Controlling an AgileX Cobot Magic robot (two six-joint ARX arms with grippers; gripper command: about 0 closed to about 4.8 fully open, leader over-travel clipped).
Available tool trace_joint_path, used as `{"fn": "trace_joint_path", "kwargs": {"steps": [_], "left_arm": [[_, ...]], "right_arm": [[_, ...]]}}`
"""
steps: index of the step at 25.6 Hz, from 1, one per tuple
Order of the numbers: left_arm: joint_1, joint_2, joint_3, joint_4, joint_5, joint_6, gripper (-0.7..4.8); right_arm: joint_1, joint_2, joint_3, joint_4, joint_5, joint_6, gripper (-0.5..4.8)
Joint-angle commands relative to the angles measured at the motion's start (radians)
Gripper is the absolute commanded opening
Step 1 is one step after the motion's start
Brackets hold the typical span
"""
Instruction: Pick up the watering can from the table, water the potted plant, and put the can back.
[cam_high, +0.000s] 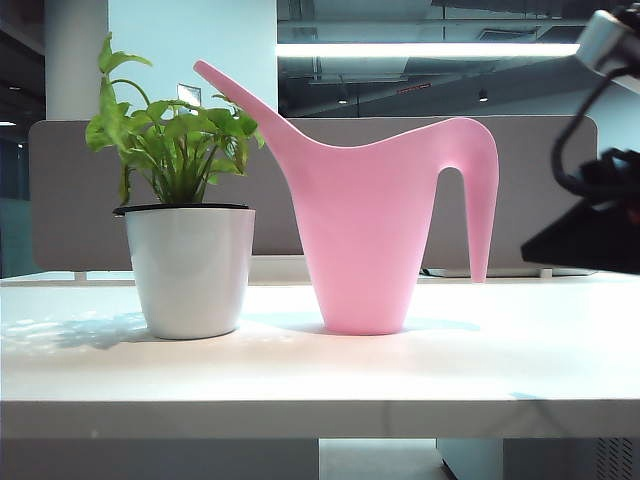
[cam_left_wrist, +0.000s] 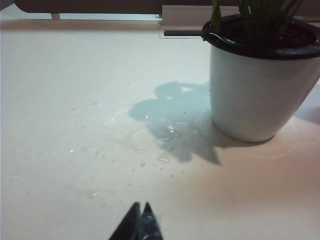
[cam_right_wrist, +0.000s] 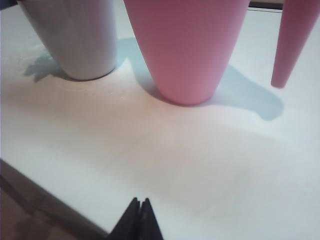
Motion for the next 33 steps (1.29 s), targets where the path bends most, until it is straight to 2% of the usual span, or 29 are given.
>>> {"fn": "trace_joint_path", "kwargs": {"steps": [1,17,21,24,28,33], "left_arm": [[0.004,0.001,-0.004,0.005,0.000,0.004,0.03],[0.004,0.001,-0.004,0.005,0.000,0.004,0.03],[0.004,0.001,-0.004,0.005,0.000,0.004,0.03],[0.004,0.001,-0.004,0.005,0.000,0.004,0.03],[0.004,0.001,-0.004,0.005,0.000,0.004,0.03],[0.004,0.001,-0.004,0.005,0.000,0.004,0.03]], "right_arm": [[0.000,-0.004,-0.019,0.019,-0.003,0.045,-0.07],[-0.002,-0.007,-0.019,-0.035,-0.010,0.045,-0.05],[-0.026,-0.151,-0.019,-0.131,-0.011,0.045,-0.05],[-0.088,-0.371,-0.019,-0.245,-0.007,0.018,-0.05],[-0.190,-0.539,-0.019,-0.317,-0.014,0.014,-0.05],[-0.480,-0.758,-0.019,-0.551,-0.044,0.019,-0.05]]}}
